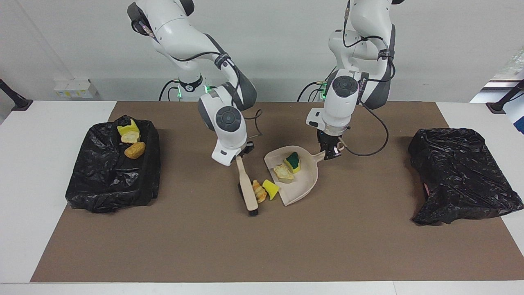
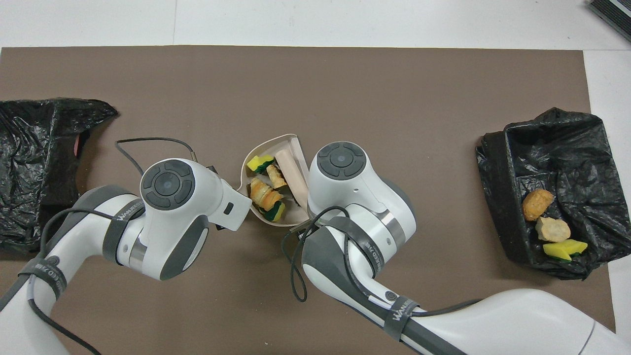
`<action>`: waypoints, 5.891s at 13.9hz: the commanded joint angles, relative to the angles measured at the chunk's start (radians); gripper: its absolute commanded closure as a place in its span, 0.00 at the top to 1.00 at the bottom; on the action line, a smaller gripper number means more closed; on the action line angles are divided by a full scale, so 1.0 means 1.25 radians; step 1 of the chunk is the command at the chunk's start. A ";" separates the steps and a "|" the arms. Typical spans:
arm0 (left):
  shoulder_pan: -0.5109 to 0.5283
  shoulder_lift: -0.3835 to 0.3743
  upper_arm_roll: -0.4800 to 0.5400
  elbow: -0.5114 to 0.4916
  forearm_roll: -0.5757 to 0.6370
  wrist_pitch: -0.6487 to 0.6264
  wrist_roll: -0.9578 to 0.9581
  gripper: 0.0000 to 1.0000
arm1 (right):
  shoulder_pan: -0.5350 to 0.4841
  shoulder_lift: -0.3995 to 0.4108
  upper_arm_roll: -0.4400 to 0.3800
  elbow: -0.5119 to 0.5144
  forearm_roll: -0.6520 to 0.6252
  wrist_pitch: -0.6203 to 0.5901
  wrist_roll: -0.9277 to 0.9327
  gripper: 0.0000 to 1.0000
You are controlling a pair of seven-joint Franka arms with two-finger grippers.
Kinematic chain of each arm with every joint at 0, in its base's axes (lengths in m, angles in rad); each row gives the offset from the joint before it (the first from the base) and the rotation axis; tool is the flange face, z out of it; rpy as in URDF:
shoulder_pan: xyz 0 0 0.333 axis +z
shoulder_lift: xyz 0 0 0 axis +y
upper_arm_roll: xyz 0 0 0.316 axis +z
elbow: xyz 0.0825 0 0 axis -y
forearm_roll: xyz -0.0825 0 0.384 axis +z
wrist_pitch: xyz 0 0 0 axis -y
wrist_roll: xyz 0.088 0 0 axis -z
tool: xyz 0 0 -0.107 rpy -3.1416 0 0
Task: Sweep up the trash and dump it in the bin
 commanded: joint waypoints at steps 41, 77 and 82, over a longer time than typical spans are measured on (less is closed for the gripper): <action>0.716 0.108 0.018 0.464 0.296 -0.198 0.817 0.00 | -0.060 -0.327 0.028 -0.218 0.259 0.201 0.378 1.00; 0.412 -0.065 0.003 0.336 0.595 -0.516 0.204 0.00 | 0.047 -0.367 -0.509 0.204 -0.002 -0.289 0.093 1.00; 0.414 -0.079 0.003 0.323 0.320 -0.521 -0.002 0.00 | 0.047 -0.362 -0.509 0.208 0.036 -0.285 -0.025 1.00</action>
